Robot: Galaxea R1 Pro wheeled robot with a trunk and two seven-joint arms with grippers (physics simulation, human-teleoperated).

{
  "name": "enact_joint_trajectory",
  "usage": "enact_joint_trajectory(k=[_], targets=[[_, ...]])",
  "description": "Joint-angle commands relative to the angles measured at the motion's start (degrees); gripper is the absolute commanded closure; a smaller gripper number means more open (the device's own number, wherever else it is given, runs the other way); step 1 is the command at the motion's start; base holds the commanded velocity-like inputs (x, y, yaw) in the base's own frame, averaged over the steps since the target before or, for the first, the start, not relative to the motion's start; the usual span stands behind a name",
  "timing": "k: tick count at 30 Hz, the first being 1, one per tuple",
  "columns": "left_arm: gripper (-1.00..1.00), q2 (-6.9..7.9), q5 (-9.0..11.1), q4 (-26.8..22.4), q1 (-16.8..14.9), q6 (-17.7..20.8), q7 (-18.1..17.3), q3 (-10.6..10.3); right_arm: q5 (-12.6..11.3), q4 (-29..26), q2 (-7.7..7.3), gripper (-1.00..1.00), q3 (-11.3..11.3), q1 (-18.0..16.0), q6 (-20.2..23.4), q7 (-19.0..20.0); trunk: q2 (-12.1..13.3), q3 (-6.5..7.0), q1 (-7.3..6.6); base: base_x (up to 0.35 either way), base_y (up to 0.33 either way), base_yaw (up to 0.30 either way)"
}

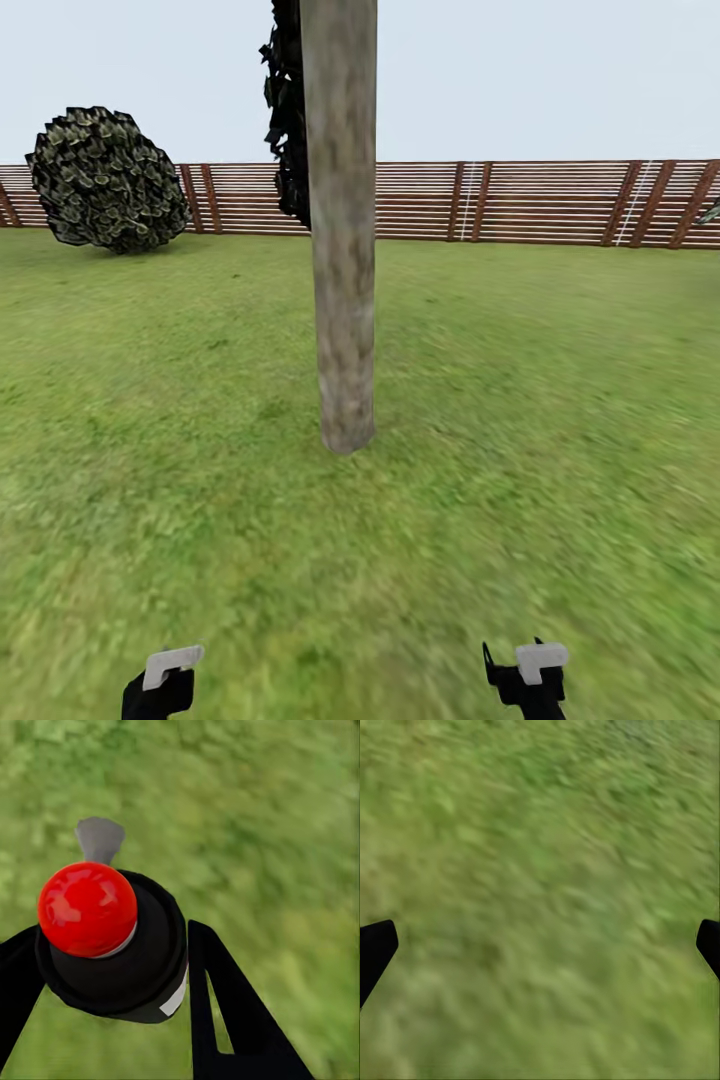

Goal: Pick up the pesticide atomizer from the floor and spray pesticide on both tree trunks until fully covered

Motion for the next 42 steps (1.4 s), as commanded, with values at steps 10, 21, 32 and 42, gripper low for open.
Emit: enact_joint_trajectory(k=[10, 21, 32, 42], targets=[[1.0, 0.42, -0.7, 0.0, -0.4, 0.5, -4.8, -0.7, 2.0, -2.9, -0.03, -1.0, 3.1, 0.0, 0.5, 1.0, 0.0, -0.05, 0.02, 0.269, -0.037, 0.0], [1.0, 4.2, -18.0, -5.9, -7.3, 9.6, -30.6, -0.6, 14.0, -26.9, -0.17, -1.0, 6.8, -0.3, 22.1, 28.3, 0.0, -0.05, 0.02, 0.022, -0.001, 0.0], [1.0, 3.39, -40.9, -6.9, -15.4, 11.9, -56.2, -0.7, 19.7, -32.7, -0.02, -1.0, 6.9, -6.5, 32.5, 52.9, 0.0, -0.05, 0.02, 0.0, 0.0, 0.0], [1.0, 1.66, -42.6, -6.8, -15.4, 12.1, -56.8, -7.0, 24.6, -32.9, 3.05, 1.0, 9.4, -6.5, 32.6, 53.1, 0.0, -0.05, 0.02, 0.0, 0.0, 0.0]])
